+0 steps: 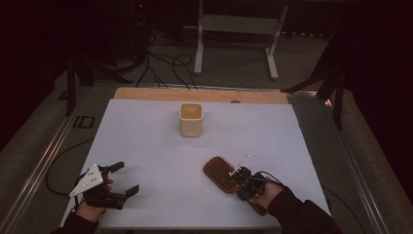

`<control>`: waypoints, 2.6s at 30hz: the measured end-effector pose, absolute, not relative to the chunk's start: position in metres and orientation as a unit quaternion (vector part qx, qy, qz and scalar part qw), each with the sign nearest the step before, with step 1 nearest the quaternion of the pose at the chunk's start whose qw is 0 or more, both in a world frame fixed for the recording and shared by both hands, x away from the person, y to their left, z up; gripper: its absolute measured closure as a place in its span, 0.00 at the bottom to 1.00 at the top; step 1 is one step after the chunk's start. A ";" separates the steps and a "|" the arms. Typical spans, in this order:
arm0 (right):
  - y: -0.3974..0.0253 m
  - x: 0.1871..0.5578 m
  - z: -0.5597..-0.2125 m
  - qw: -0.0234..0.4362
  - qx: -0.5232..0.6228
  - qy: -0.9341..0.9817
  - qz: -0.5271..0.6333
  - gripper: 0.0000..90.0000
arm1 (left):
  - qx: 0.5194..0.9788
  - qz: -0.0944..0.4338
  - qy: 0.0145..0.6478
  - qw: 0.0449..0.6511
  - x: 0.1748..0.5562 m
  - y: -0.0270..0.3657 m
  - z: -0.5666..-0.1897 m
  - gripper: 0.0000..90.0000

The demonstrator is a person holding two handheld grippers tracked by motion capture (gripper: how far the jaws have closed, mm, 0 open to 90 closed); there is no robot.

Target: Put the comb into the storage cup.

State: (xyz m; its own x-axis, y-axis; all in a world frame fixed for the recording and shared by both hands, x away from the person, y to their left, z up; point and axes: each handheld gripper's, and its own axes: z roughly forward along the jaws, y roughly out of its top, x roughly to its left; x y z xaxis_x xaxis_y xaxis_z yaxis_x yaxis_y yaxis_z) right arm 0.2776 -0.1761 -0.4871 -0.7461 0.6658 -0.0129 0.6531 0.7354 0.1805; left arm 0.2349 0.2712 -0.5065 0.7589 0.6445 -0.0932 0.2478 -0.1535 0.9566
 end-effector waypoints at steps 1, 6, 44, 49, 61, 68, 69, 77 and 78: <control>-0.176 0.278 -0.487 0.037 0.354 0.931 0.081 0.77 | 0.739 0.172 0.302 0.577 0.235 0.271 -0.506 0.00; -0.175 0.281 -0.487 0.032 0.353 0.932 0.072 0.78 | 0.741 0.171 0.302 0.574 0.235 0.271 -0.507 0.00; -0.182 0.273 -0.461 0.084 0.366 0.893 0.247 0.82 | 0.744 0.167 0.308 0.569 0.237 0.270 -0.509 0.00; -0.177 0.272 -0.462 0.095 0.359 0.885 0.280 0.82 | 0.743 0.166 0.309 0.569 0.237 0.270 -0.509 0.00; -0.172 0.271 -0.470 0.100 0.354 0.864 0.343 0.82 | 0.746 0.163 0.308 0.567 0.236 0.265 -0.507 0.00; -0.170 0.268 -0.472 0.121 0.349 0.853 0.368 0.82 | 0.746 0.160 0.317 0.563 0.237 0.262 -0.504 0.00; -0.170 0.269 -0.472 0.118 0.346 0.853 0.373 0.82 | 0.745 0.159 0.318 0.564 0.237 0.261 -0.503 0.00; -0.170 0.263 -0.469 0.143 0.339 0.842 0.394 0.82 | 0.745 0.140 0.338 0.557 0.241 0.247 -0.483 0.00; -0.170 0.262 -0.468 0.145 0.338 0.841 0.397 0.82 | 0.745 0.136 0.343 0.556 0.242 0.244 -0.479 0.00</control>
State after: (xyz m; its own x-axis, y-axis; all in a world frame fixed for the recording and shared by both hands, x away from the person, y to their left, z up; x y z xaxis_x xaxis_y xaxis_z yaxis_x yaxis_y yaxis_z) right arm 0.2619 -0.1701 -0.4684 -0.7290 0.6841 0.0240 0.4535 0.4563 0.7656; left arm 0.2421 0.2445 -0.4785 0.7281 0.6620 -0.1782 0.3595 -0.1473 0.9215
